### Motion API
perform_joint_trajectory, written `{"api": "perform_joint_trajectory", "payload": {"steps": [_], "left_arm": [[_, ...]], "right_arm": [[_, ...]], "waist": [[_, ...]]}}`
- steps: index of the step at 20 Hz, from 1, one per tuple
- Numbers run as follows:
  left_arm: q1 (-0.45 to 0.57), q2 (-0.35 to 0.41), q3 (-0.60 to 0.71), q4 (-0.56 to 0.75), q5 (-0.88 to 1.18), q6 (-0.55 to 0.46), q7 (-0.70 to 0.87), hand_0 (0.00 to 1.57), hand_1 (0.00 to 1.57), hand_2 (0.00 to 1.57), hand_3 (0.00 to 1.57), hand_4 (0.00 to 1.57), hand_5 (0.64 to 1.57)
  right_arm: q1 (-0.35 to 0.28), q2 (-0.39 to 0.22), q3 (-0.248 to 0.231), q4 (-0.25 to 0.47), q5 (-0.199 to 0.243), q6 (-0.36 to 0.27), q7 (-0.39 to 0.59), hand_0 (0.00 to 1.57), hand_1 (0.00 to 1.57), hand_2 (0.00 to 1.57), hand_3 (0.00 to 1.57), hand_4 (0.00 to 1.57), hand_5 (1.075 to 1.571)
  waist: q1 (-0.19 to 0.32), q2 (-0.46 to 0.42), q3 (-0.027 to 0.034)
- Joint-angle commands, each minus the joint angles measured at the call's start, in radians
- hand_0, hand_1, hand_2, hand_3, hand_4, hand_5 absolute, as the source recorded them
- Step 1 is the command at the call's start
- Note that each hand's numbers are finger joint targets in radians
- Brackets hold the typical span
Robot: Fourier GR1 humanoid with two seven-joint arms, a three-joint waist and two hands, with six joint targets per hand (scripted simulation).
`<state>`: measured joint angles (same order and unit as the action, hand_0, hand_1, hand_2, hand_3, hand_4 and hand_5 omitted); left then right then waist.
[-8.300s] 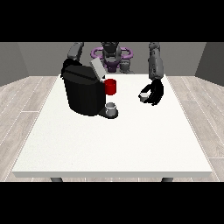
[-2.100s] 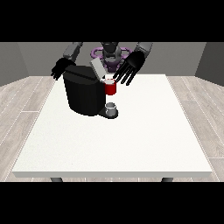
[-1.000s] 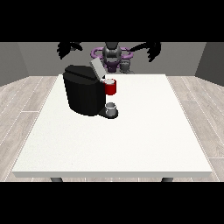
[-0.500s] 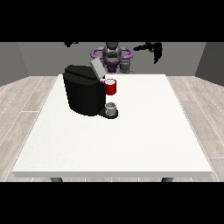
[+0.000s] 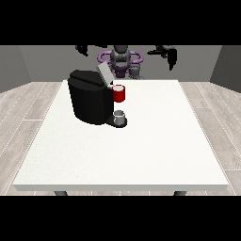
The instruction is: Insert the coffee pod into the coffee machine and close the lid
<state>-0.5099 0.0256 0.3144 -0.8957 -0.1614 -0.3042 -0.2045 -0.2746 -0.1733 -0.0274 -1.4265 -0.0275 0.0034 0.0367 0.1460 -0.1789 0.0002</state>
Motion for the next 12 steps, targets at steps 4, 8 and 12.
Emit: {"api": "perform_joint_trajectory", "payload": {"steps": [4,8,12], "left_arm": [[0.035,0.009,-0.031,-0.15,0.056,0.037,0.04,0.0,0.0,0.0,0.0,0.0,1.571],[0.129,-0.024,-0.062,-0.276,0.124,0.006,0.144,0.0,0.0,0.0,0.0,0.0,1.571],[0.183,0.028,-0.057,-0.294,0.14,0.011,0.072,0.0,0.0,0.0,0.0,0.0,1.571]], "right_arm": [[-0.145,-0.016,-0.062,0.073,-0.049,0.043,0.001,0.0,0.0,0.0,0.0,0.0,1.571],[-0.112,-0.018,-0.083,0.165,-0.052,0.051,-0.013,0.0,0.0,0.0,0.0,0.0,1.571],[-0.14,-0.018,-0.079,0.181,-0.057,0.083,-0.056,0.0,0.0,0.0,0.0,0.0,1.571]], "waist": [[-0.003,0.119,-0.0001],[0.048,0.072,0.0001],[-0.018,0.154,-0.0002]]}}
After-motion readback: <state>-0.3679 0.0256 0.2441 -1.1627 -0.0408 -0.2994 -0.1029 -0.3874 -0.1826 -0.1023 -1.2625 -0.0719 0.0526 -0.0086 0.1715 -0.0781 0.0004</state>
